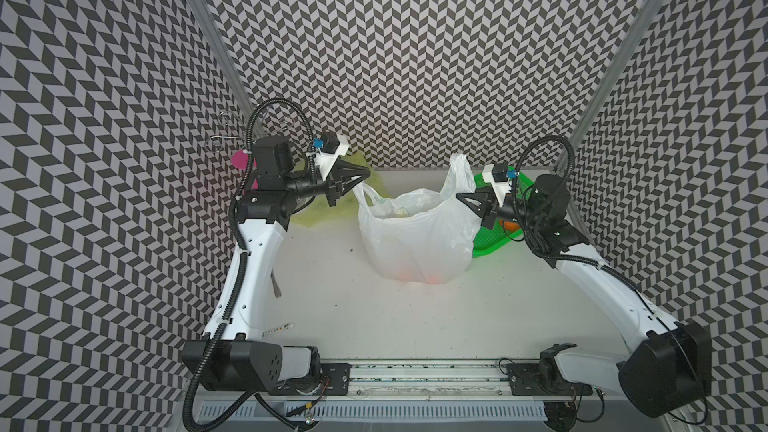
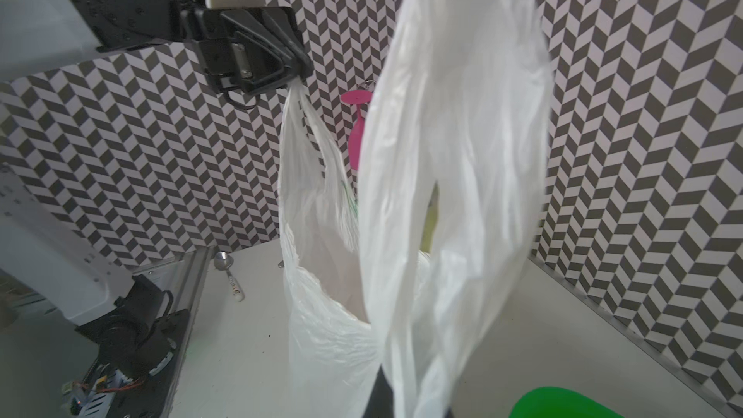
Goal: Place the oranges into plastic bags & tie knots
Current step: Adjust the plastic bag at the center of the board, then tie the plastic bag at the center of the board.
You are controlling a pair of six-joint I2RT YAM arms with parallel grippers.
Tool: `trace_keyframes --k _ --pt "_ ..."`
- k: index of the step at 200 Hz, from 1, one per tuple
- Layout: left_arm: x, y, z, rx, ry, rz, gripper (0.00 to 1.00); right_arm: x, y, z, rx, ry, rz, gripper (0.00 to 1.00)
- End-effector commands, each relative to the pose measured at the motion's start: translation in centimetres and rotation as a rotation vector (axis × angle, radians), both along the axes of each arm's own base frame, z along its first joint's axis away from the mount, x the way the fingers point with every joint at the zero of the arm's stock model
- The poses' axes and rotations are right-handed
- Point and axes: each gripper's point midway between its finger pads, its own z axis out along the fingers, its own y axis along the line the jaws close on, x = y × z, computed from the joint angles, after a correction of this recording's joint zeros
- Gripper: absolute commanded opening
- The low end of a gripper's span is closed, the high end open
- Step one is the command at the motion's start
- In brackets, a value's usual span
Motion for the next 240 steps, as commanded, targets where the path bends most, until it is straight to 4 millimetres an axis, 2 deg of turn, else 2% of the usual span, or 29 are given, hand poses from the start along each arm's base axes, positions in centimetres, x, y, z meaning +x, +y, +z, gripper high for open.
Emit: trace_keyframes --k 1,13,25,48,65,84,112,135,151,199,240 --pt "-1.2 0.3 1.4 -0.02 -0.042 0.0 0.38 0.9 -0.8 1.2 0.043 -0.034 -0.071 0.04" --pt "-1.2 0.6 1.5 -0.02 -0.044 0.012 0.47 0.8 -0.7 0.9 0.045 -0.024 -0.063 0.03" --pt "-0.5 1.6 1.4 -0.006 -0.051 0.08 0.57 0.9 -0.8 0.8 0.042 -0.022 -0.067 0.02" --pt "-0.8 3.7 1.4 -0.004 -0.066 0.143 0.76 1.2 -1.2 0.7 0.04 -0.02 -0.083 0.01" --pt "-1.8 5.0 0.8 -0.011 -0.07 0.141 0.85 1.3 -1.4 0.3 0.036 -0.013 -0.087 0.01" --pt "-3.0 5.5 -1.2 -0.014 -0.061 0.105 0.91 1.3 -1.3 0.1 0.028 -0.014 -0.08 0.01" --pt "-3.3 5.2 -4.5 -0.016 -0.038 0.041 0.92 1.2 -1.3 0.1 0.023 -0.018 -0.078 0.01" --pt "-2.1 4.3 -5.7 -0.026 -0.035 0.009 0.93 1.2 -1.2 0.1 0.022 -0.019 -0.074 0.01" --pt "-1.1 2.9 -6.6 -0.018 -0.037 -0.01 0.93 1.2 -1.2 0.2 0.022 -0.017 -0.067 0.0" --pt "1.2 0.5 -7.5 -0.054 -0.025 -0.073 0.91 0.9 -1.1 0.3 0.017 -0.022 -0.057 0.0" --pt "1.8 -0.9 -8.0 -0.106 -0.015 -0.115 0.76 1.0 -1.0 0.1 0.014 -0.014 -0.047 0.0"
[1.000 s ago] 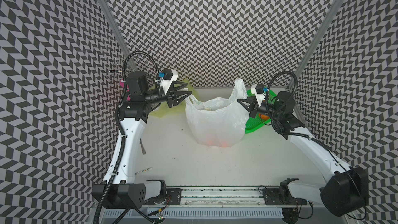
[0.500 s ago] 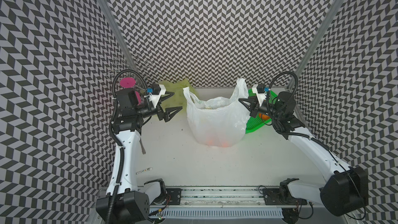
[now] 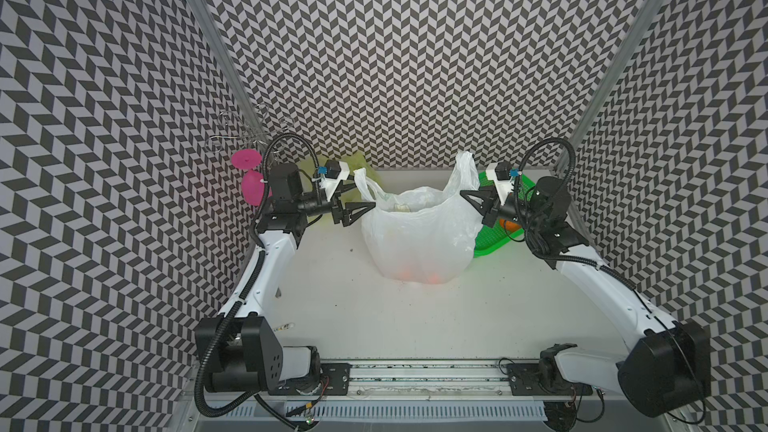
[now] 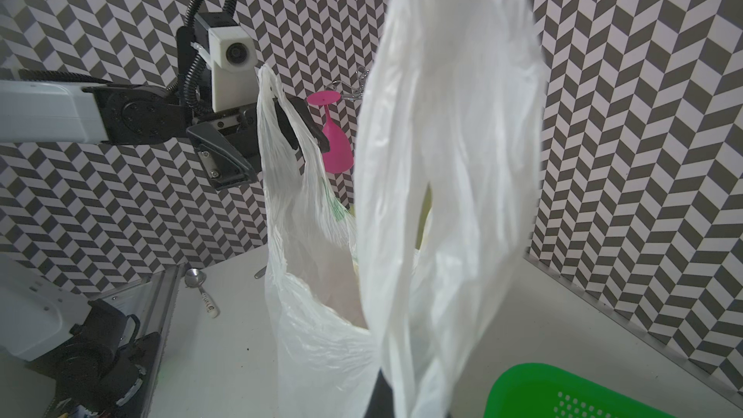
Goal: Place the oranges into plastic bags & tie knots
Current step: Tie the plastic bag at the center of the board.
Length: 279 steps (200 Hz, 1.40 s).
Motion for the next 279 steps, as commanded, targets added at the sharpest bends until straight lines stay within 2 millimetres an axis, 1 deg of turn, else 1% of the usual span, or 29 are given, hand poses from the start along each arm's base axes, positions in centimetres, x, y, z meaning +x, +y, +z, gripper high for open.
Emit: trace_keyframes --k 1,38,56,63,82,97,118,133,150,171,181,205,228,255,279 --pt "0.0 -0.9 0.9 -0.042 -0.049 -0.037 0.76 0.0 0.0 0.9 0.002 -0.042 0.013 0.0" --pt "-0.2 -2.3 0.4 -0.082 -0.039 -0.061 0.62 0.0 0.1 1.2 0.002 -0.047 0.018 0.0" --pt "-0.1 -3.0 0.3 -0.105 -0.027 -0.067 0.53 0.0 0.2 1.2 0.003 -0.045 0.023 0.0" --pt "-0.1 -3.2 0.2 -0.111 -0.023 -0.069 0.48 0.1 0.2 1.3 0.003 -0.044 0.023 0.0" --pt "-0.1 -3.3 0.1 -0.133 -0.003 -0.067 0.35 0.0 0.1 1.7 0.002 -0.054 0.023 0.0" --pt "-0.4 -3.3 0.2 -0.156 0.018 -0.072 0.27 -0.2 0.2 2.2 -0.009 -0.074 0.03 0.0" --pt "-1.1 -3.4 0.5 -0.169 0.048 -0.083 0.15 -1.2 0.4 2.6 -0.045 -0.111 0.079 0.0" --pt "-1.2 -3.3 0.6 -0.149 0.084 -0.072 0.06 -1.8 0.6 2.7 -0.074 -0.136 0.105 0.0" --pt "-0.9 -3.4 -0.1 -0.082 0.129 -0.024 0.0 -1.9 0.6 3.1 -0.113 -0.161 0.094 0.0" --pt "-0.9 -3.3 -1.0 0.003 0.135 0.041 0.0 -2.1 1.2 3.1 -0.197 -0.206 0.057 0.0" --pt "-0.8 -3.2 -1.2 0.026 0.138 0.07 0.0 -2.2 1.8 3.1 -0.237 -0.231 0.043 0.0" --pt "-0.4 -3.3 -1.3 0.071 0.145 0.078 0.0 -2.6 3.0 2.8 -0.337 -0.304 0.008 0.0" --pt "0.2 -3.7 -1.9 0.095 0.187 0.065 0.0 -2.7 3.8 1.9 -0.401 -0.341 -0.005 0.0" --pt "0.5 -4.9 -2.8 0.141 0.217 0.065 0.0 -2.8 4.6 0.6 -0.502 -0.39 -0.025 0.0" --pt "0.2 -5.0 -2.2 0.141 0.19 0.051 0.09 -2.4 4.6 0.4 -0.543 -0.404 -0.055 0.0"
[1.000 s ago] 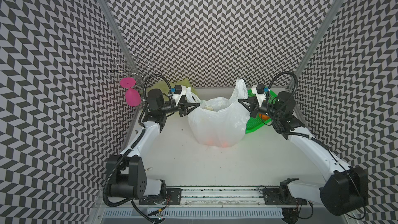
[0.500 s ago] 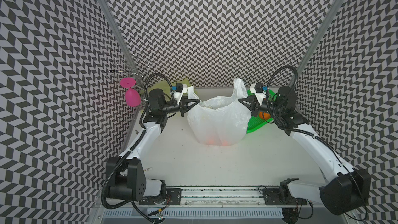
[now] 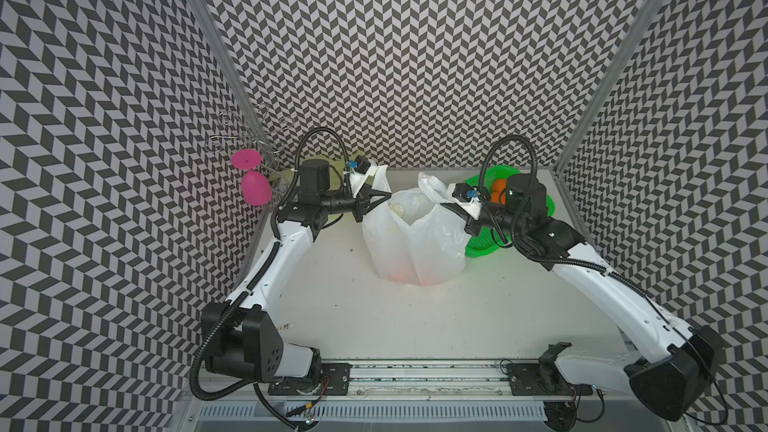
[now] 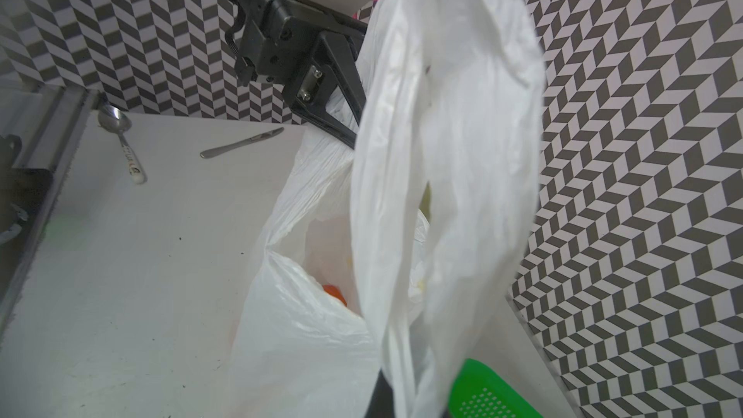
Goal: Place the oranges into plastic bags & tie knots
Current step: Tie the plastic bag at the center of the board.
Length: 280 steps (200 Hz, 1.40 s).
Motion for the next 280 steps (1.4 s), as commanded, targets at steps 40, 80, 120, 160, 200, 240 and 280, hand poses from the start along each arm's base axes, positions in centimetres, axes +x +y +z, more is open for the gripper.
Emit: trace_keyframes --k 40,80,120,160,200,240,280 --pt "-2.6 -0.2 1.3 0.015 -0.086 -0.081 0.33 1.0 -0.6 0.7 -0.075 -0.079 -0.069 0.0" --pt "-3.0 1.1 2.1 -0.013 -0.137 -0.111 0.54 0.9 -0.5 0.2 -0.079 -0.063 -0.064 0.0" --pt "-2.8 3.2 2.7 -0.035 -0.186 -0.131 0.66 0.9 -0.1 0.0 -0.079 -0.043 -0.052 0.0" --pt "-3.5 4.1 1.4 -0.032 -0.212 -0.176 0.74 1.2 0.2 -0.7 -0.088 -0.025 -0.045 0.0" --pt "-2.4 3.5 2.0 -0.083 -0.228 -0.2 0.74 1.1 0.4 -0.5 -0.092 -0.024 -0.035 0.0" --pt "-2.5 1.6 2.2 -0.113 -0.22 -0.257 0.75 1.2 0.6 -0.3 -0.096 -0.022 -0.024 0.0" --pt "-1.8 1.1 2.2 -0.136 -0.205 -0.27 0.65 1.1 0.8 -0.1 -0.108 -0.03 -0.008 0.0"
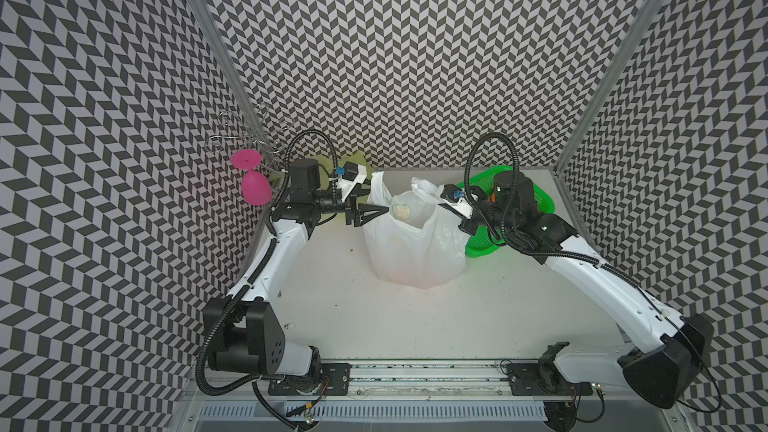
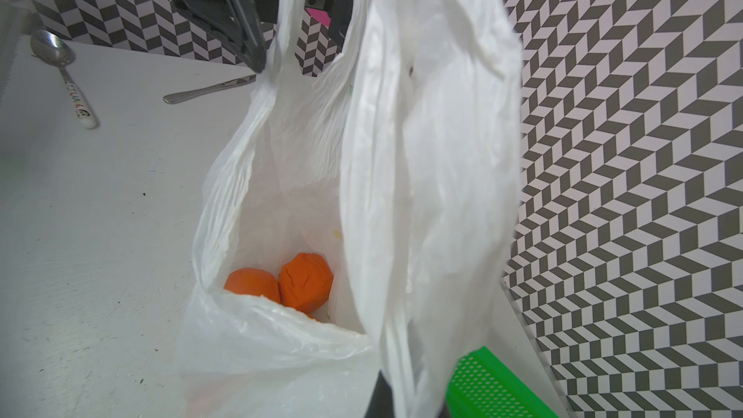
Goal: Place the oranges into plastic bags & tie knots
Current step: Tie the plastic bag at the center of the board.
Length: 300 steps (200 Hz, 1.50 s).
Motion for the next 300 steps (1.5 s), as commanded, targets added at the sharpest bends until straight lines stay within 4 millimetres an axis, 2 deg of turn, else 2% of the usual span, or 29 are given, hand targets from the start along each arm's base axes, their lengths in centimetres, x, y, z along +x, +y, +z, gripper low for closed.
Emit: trace_keyframes --k 1,27,61,97,118,154,219,300 --pt "0.4 -0.2 0.1 -0.028 -0.006 -0.032 0.65 -0.2 0.7 1.2 0.003 -0.042 0.04 0.0" --pt "0.5 -0.3 -0.4 -0.057 0.059 -0.059 0.46 -0.7 1.0 1.5 -0.017 -0.054 0.077 0.0" --pt "0.7 -0.7 -0.8 -0.091 0.12 -0.037 0.27 -1.2 2.5 2.0 -0.09 -0.098 0.091 0.0" --pt "0.8 -2.0 -1.9 -0.077 0.172 -0.019 0.17 -0.8 3.9 2.0 -0.183 -0.153 0.061 0.0" --pt "1.0 -2.0 -2.4 -0.048 0.162 -0.004 0.17 -0.3 4.5 1.7 -0.247 -0.197 0.047 0.0" --pt "1.0 -1.4 -2.7 -0.02 0.144 0.013 0.24 0.2 5.0 1.2 -0.3 -0.222 0.024 0.0" --pt "0.3 0.2 -2.6 0.026 0.049 0.038 0.55 -0.4 6.3 0.4 -0.335 -0.23 0.042 0.0" --pt "-1.2 1.3 -2.7 0.068 -0.035 0.041 0.76 -1.0 7.5 -0.6 -0.374 -0.227 0.063 0.0"
